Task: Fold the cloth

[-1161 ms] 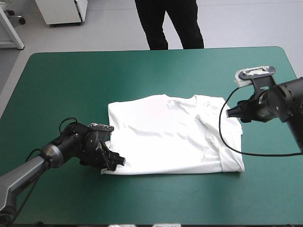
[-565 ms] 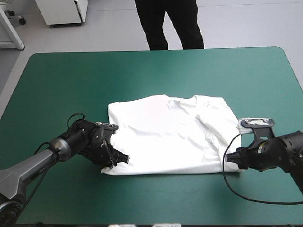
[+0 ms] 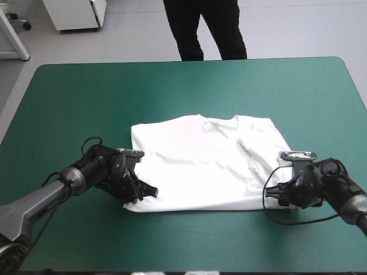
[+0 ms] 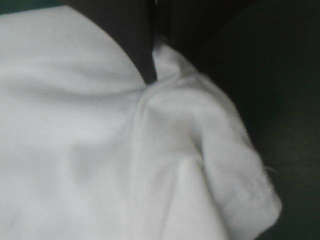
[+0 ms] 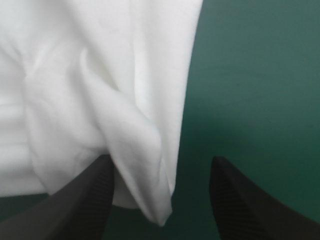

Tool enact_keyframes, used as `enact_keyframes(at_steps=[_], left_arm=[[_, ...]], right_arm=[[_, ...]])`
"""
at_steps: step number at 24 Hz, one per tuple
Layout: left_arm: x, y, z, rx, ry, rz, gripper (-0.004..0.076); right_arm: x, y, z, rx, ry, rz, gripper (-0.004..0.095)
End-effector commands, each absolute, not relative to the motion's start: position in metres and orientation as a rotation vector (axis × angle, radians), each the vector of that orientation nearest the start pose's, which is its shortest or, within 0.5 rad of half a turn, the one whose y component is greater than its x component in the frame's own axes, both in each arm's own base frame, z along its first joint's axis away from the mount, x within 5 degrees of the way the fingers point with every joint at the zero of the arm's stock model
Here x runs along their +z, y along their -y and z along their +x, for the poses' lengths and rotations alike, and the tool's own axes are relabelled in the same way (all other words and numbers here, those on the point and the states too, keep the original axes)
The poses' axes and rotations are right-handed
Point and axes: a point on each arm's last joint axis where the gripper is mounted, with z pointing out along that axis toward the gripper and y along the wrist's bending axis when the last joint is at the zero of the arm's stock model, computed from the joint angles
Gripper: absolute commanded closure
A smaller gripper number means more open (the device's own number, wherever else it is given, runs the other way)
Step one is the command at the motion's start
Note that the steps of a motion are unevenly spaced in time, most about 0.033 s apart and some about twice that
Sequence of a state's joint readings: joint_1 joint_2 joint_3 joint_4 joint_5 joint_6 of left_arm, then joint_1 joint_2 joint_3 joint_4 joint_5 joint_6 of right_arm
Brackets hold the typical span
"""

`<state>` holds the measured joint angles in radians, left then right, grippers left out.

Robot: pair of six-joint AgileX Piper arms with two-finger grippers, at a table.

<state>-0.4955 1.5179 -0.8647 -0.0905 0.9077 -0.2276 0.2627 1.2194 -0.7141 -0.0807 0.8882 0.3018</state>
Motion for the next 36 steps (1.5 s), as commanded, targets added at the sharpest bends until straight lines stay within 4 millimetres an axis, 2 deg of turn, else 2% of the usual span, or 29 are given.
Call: enact_keyframes(at_steps=[1,3,5,11,16,21,26,31,36], left_arm=[[0.19,0.129,0.223,-0.163,-3.06,0.32,0.0733],[0.19,0.13,0.223,-0.168,-3.064,0.316,0.0733],[0.19,0.13,0.223,-0.17,-3.065,0.314,0.0733],[0.19,0.13,0.222,-0.169,-3.067,0.312,0.0733],[0.196,0.128,0.222,-0.166,-3.039,0.324,0.0733],[0.234,0.12,0.206,-0.229,-2.929,0.32,0.0733],[0.273,0.108,0.179,-0.32,-2.829,0.291,0.0733],[0.29,0.102,0.164,-0.388,-2.784,0.267,0.0733],[0.311,0.1,0.163,-0.404,-2.702,0.251,0.0733]], right_arm=[[0.227,-0.048,0.208,-0.008,-2.864,-0.017,0.0368],[0.219,-0.05,0.212,-0.019,-2.898,-0.026,0.0376],[0.212,-0.051,0.214,-0.025,-2.928,-0.048,0.0446],[0.198,-0.055,0.221,-0.006,-2.981,-0.052,0.0919],[0.208,-0.054,0.218,-0.004,-2.976,-0.041,0.0926],[0.255,-0.053,0.214,0.009,-2.924,-0.028,0.0925],[0.299,-0.055,0.196,0.138,-2.874,-0.004,0.0925],[0.322,-0.055,0.184,0.202,-2.84,0.003,0.0925],[0.343,-0.055,0.183,0.232,-2.777,0.0,0.0925]])
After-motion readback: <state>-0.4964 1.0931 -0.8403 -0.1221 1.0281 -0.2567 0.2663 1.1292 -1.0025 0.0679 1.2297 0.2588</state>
